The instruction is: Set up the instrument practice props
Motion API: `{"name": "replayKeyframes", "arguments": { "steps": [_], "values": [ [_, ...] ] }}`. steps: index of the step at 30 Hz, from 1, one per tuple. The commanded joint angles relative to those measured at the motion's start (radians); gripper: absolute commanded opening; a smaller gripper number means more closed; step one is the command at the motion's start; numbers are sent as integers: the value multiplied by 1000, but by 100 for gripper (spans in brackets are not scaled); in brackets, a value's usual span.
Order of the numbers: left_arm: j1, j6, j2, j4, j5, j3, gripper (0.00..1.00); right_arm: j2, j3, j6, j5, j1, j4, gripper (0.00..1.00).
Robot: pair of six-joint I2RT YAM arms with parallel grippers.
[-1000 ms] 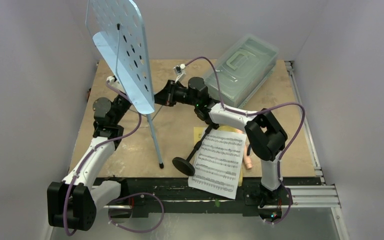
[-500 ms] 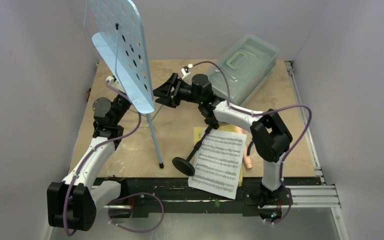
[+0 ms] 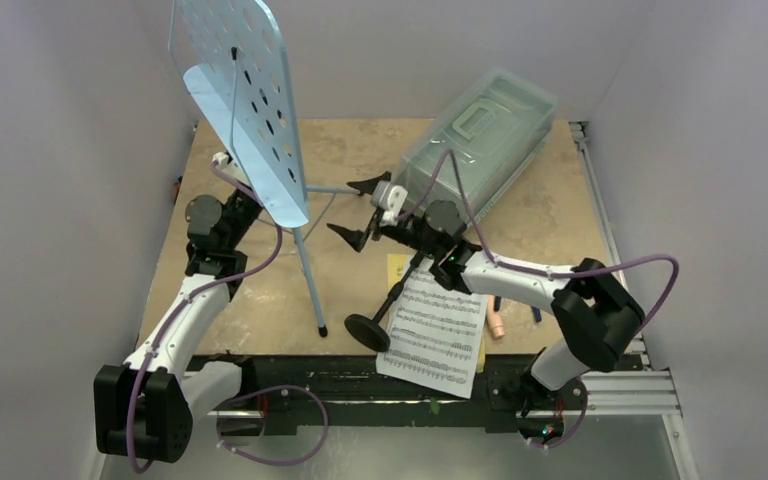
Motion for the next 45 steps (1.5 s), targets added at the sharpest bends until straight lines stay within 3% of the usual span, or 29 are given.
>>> {"name": "replayKeyframes", "arguments": {
  "steps": [1, 6, 11, 24, 31, 35, 38, 41, 45],
  "values": [
    [-8, 46, -49, 106, 57, 41, 0, 39, 1, -596, -40, 33, 248, 90],
    [-7, 45, -46, 106, 57, 41, 0, 115, 111, -844, -111, 68, 63, 84],
    [-9, 39, -44, 110, 63, 41, 0, 182, 198, -959, -89, 94, -22, 80],
    [-8, 39, -41, 111, 55, 41, 0, 284, 300, -987, -130, 96, -101, 57],
    [-8, 36, -38, 114, 61, 41, 0, 317, 330, -964, -78, 96, -83, 32],
    [-8, 39, -38, 111, 61, 43, 0, 317, 336, -822, -87, 96, -82, 2],
    [-8, 40, -41, 109, 59, 42, 0, 304, 330, -544, -66, 96, -61, 0],
    [-8, 41, -40, 106, 57, 43, 0, 292, 337, -128, 65, 85, -54, 0],
    [-8, 39, -41, 105, 63, 45, 0, 297, 440, 533, 123, 2, -288, 0]
  ]
}}
